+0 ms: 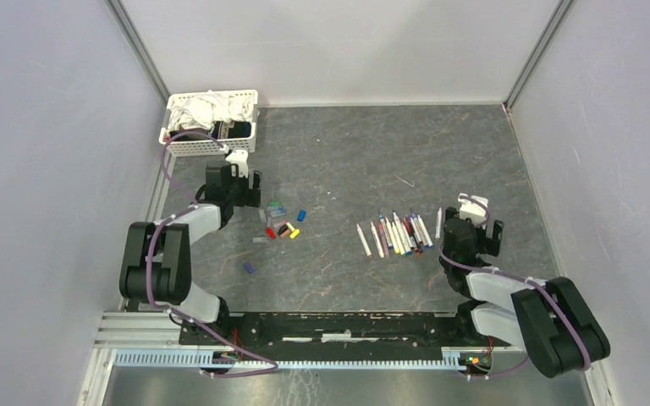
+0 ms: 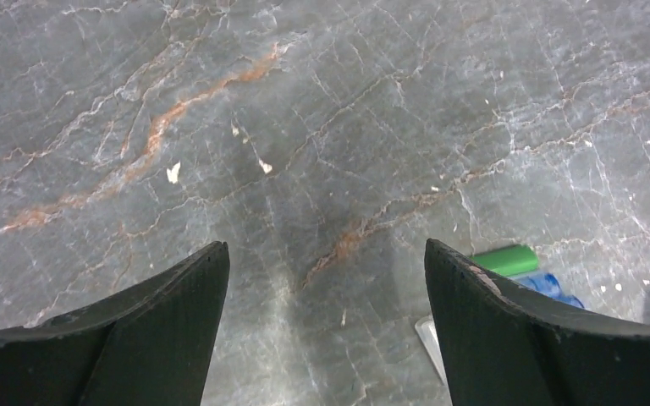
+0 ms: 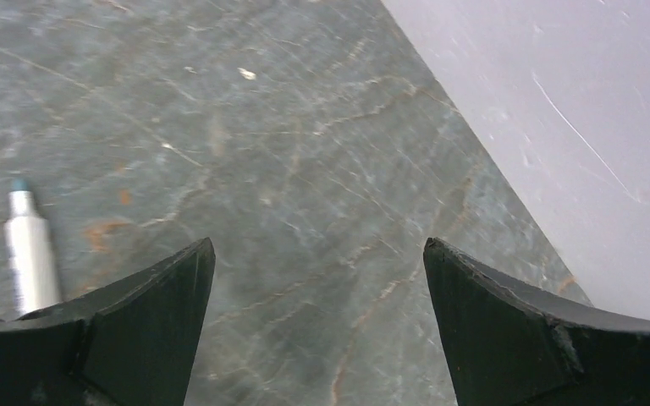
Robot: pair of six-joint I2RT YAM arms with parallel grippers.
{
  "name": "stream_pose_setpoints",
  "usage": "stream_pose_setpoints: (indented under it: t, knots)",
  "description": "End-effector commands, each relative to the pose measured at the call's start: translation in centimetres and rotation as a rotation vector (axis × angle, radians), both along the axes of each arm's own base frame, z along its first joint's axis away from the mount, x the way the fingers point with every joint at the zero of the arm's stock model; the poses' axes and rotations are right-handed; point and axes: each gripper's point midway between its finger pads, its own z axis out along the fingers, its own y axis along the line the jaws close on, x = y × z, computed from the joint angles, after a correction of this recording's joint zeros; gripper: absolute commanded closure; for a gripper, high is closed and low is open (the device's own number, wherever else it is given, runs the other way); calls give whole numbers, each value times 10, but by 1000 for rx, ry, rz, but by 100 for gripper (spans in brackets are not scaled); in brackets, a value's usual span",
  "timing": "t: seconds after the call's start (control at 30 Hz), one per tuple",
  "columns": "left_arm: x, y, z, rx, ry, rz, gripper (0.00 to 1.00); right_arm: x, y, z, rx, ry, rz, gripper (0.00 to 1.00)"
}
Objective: Open the pen caps
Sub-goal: Reset both arms
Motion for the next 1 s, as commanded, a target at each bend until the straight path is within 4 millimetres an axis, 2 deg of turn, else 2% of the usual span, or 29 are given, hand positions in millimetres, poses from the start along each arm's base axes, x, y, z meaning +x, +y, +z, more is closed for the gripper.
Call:
stream_pose_setpoints:
  t: [0.0, 0.07, 0.23, 0.3, 0.33, 0.37, 0.4, 0.43, 0.47, 0.57, 0.63, 0.67, 0.73, 0.77, 0.87, 0.97]
  knots:
    - [31, -2, 22, -67, -194, 42, 10, 3, -17, 38, -34, -254, -59, 2]
    - [33, -1, 32, -69, -282, 41, 11, -4, -19, 35, -47, -274, -42, 2]
    - [17, -3, 35, -66, -399, 11, 14, -14, -24, 30, -15, -319, -55, 2]
    - [2, -1, 34, -76, -462, 5, 13, -9, -20, 32, -27, -315, -15, 2]
    - [-2, -1, 43, -90, -516, -5, 14, -8, -16, 32, -29, -314, 23, 2]
    - [-16, 3, 36, -89, -536, 2, 14, -6, -11, 34, -34, -320, 69, 2]
    - [-23, 4, 43, -100, -607, 9, 13, -3, -6, 35, -43, -317, 111, 2]
    - [-28, 4, 48, -109, -653, 5, 5, 1, 2, 36, -55, -312, 176, 2]
    - [-29, 4, 47, -104, -645, 0, 0, 3, 9, 37, -71, -304, 234, 2]
    - [-15, 4, 39, -101, -575, -2, 0, 5, 15, 38, -76, -308, 288, 2]
    - [-13, 3, 36, -115, -558, -8, 0, 13, 22, 35, -74, -293, 344, 2]
    - [-13, 3, 35, -116, -551, -10, 0, 21, 29, 21, -27, -245, 397, 2]
    - [-13, 3, 36, -119, -560, -9, 0, 24, 22, 27, -18, -286, 395, 2]
    - [-13, 3, 37, -119, -563, -6, 0, 25, 26, 22, -9, -258, 413, 2]
    - [-14, 3, 37, -119, -560, -6, 0, 22, 30, 28, -26, -285, 447, 2]
    - [-14, 3, 37, -119, -562, -6, 0, 24, 21, 25, -17, -271, 384, 2]
